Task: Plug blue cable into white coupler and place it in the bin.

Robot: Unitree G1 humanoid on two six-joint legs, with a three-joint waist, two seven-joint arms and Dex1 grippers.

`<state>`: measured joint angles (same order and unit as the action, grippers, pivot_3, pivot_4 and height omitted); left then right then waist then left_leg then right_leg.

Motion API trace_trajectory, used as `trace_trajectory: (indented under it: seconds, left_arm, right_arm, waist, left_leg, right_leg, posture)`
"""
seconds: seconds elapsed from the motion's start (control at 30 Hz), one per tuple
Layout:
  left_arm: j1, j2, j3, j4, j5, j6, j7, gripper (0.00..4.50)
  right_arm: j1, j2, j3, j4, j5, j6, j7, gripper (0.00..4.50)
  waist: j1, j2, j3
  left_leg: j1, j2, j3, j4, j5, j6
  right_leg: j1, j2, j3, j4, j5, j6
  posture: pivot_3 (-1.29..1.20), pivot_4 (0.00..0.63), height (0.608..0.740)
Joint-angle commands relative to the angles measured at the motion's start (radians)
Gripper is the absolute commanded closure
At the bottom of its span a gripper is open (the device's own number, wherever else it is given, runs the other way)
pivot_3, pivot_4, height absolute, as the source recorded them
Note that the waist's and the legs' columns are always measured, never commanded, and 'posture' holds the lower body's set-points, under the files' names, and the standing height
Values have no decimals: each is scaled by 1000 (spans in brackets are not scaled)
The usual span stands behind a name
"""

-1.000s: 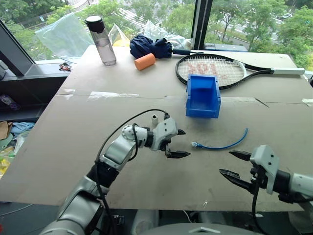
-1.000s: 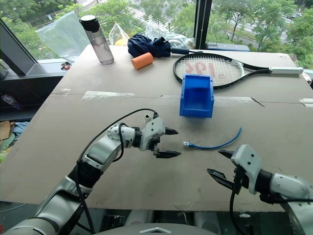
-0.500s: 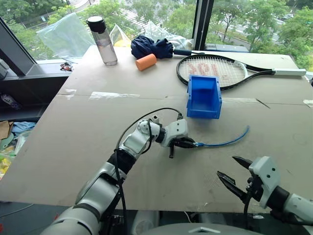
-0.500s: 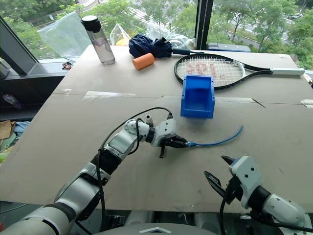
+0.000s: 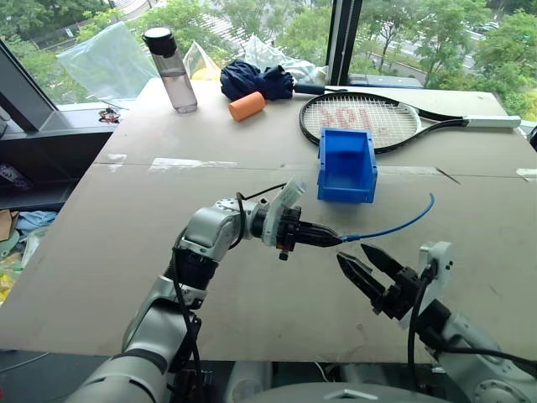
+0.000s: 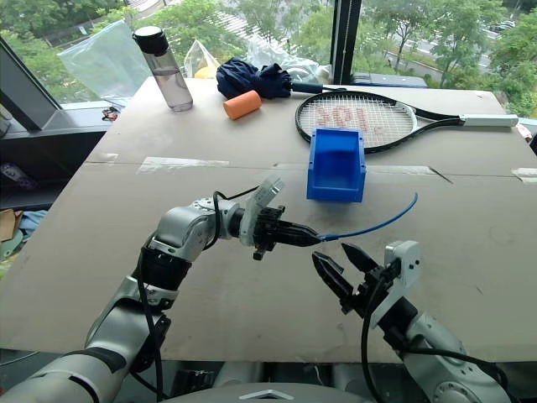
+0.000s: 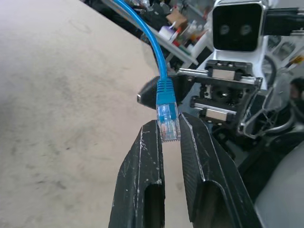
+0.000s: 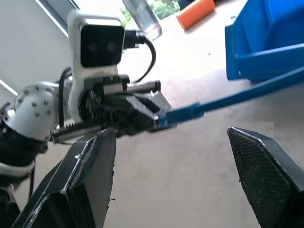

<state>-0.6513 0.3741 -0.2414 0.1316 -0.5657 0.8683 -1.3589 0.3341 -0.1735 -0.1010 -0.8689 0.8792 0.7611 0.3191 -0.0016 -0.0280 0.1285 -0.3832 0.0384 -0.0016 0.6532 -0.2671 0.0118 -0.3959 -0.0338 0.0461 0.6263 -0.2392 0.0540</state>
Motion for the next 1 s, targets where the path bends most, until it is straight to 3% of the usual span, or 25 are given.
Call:
trace_trajectory:
  seconds: [0.03, 0.13, 0.3, 0.33, 0.5, 0.67, 0.8, 1.0]
  left_arm:
    - [11, -5, 46, -85, -77, 73, 40, 4460]
    - [24, -3, 72, -125, -115, 115, 73, 4500]
    - [38, -1, 107, -165, -166, 152, 120, 4500]
    - [41, -2, 117, -171, -177, 157, 133, 4500]
    - [70, 1, 148, -218, -175, 109, 196, 4500]
    - [187, 65, 317, -337, -127, 24, 387, 2066]
    - [314, 180, 342, -313, 106, -277, 474, 327]
    - [338, 201, 299, -148, 270, -519, 529, 327]
  right_arm:
    - [-82, -11, -28, 6, 169, 10, -70, 742]
    - [-127, -27, -42, 32, 278, 2, -105, 1634]
    - [-158, -80, -35, 50, 368, -5, -130, 4137]
    - [-162, -91, -31, 53, 381, -7, -133, 4452]
    - [-171, -125, -18, 71, 425, -29, -134, 4452]
    - [-193, -127, -36, 99, 475, -77, -139, 4500]
    - [-207, -138, -41, 149, 469, -98, -121, 4500]
    - [-243, -143, -8, 198, 438, -107, -105, 4500]
  waist:
    - [-6, 0, 0]
    - [-10, 1, 1]
    - [-11, 1, 1]
    - [-11, 1, 1]
    - [-10, 1, 1]
    - [-18, 2, 1]
    - [-13, 3, 1]
    - [17, 3, 2]
  left_leg:
    - [0, 0, 0, 0, 0, 0]
    - [1, 0, -1, 0, 0, 0]
    - [0, 0, -2, 0, 0, 0]
    - [1, 0, -2, 0, 0, 0]
    - [1, 0, -2, -1, 0, 0]
    - [2, 1, -2, -2, 0, 0]
    - [3, 1, -3, -4, 0, 0]
    - [1, -1, 0, -2, 0, 0]
  right_leg:
    - [0, 0, 0, 0, 0, 0]
    - [0, 0, 0, 1, 0, 0]
    - [0, 0, -2, 1, 0, 0]
    - [1, 0, -2, 1, 0, 0]
    - [1, 0, -2, 1, 0, 0]
    - [0, 1, -1, 1, 0, 0]
    - [0, 2, -1, 1, 0, 0]
    - [0, -2, -1, 0, 0, -1]
  posture:
    - [0, 150, 740]
    - [0, 150, 740]
    - [0, 150, 740]
    - [0, 150, 740]
    - [0, 150, 740]
    - [0, 150, 740]
    - [0, 150, 740]
    - [0, 150, 740]
